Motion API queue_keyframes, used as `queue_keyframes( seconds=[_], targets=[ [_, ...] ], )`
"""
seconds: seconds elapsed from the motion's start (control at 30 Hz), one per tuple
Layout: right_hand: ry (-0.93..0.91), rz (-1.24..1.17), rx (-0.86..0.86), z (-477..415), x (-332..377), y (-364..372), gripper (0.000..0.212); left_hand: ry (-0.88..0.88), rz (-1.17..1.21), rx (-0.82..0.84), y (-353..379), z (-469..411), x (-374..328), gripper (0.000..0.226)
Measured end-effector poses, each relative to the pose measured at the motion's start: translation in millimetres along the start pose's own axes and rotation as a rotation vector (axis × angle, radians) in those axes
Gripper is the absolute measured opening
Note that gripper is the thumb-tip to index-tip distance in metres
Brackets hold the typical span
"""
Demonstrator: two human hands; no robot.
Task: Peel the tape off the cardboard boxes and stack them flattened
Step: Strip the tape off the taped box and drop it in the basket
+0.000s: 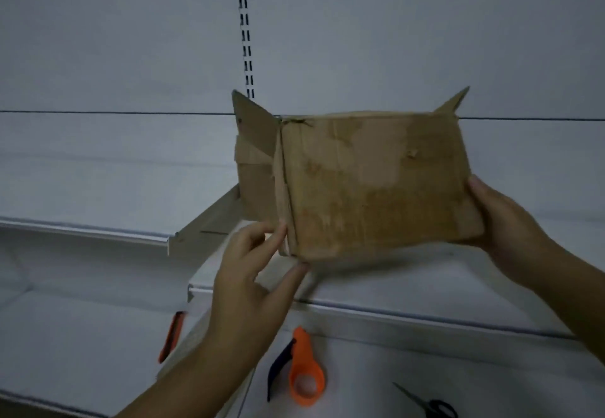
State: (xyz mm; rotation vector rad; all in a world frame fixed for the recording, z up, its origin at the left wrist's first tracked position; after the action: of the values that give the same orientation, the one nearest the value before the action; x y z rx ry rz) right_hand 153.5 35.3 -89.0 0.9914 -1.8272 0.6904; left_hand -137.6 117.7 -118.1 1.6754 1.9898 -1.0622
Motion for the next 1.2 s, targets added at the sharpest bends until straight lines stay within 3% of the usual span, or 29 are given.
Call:
queue_keyframes(
  seconds=[0.1,0.2,0.3,0.37,0.43,0.53,0.6,0.7,0.8,0.93,1.03,1.13,1.2],
  targets=[
    [0.052,0.025,-0.018,-5,33,-34,0.051,0.122,0.130,0.003,12,-16,-43,0.054],
    [0.060,0.096,-0.037,-17,73,-69,0.064,0.127,0.250,0.097,25,-45,-88,0.062],
    [0.026,0.266,-0.045,-29,109,-97,0.065,0.106,0.344,0.245,40,-81,-123,0.039],
    [-0.009,0.455,-0.041,-39,119,-106,0.051,-0.074,0.393,0.395,56,-107,-129,0.018],
    [-0.002,0.659,-0.034,-47,112,-113,0.041,-0.292,0.300,0.494,76,-125,-121,0.024],
    [0.089,0.780,0.053,-53,78,-117,0.056,-0.512,0.212,0.602,108,-123,-93,0.029],
    [0.145,0.810,0.102,-55,55,-122,0.053,-0.576,0.202,0.663,131,-108,-79,0.024],
    [0.181,0.792,0.139,-64,40,-131,0.045,-0.639,0.271,0.548,147,-99,-69,0.026],
    [0.216,0.896,0.246,-78,41,-141,0.051,-0.387,0.232,0.449,147,-95,-62,0.034],
    [0.292,1.066,0.380,-92,51,-148,0.043,-0.230,0.548,0.522,151,-76,-61,0.006],
    [0.270,1.318,0.446,-103,55,-134,0.040,-0.191,0.649,0.511,166,-53,-59,0.018],
    [0.137,1.535,0.381,-103,56,-111,0.036,-0.259,0.694,0.375,175,-37,-46,0.030],
    [0.038,1.523,0.283,-96,57,-98,0.032,-0.265,0.657,0.331,176,-39,-42,0.026]
  ],
)
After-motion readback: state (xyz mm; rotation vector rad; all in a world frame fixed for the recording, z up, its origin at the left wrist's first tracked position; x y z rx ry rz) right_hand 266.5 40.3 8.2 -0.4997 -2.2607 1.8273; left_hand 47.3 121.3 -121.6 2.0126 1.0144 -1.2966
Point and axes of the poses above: each hand's wrist, its own z-axis away from the middle knuckle, its own y-axis out of the palm, x = y × z, the point moved 4 cm from there along -z, towards the middle knuckle, and after that the axes turned 9 degrees about -y, right-handed, at the moved point
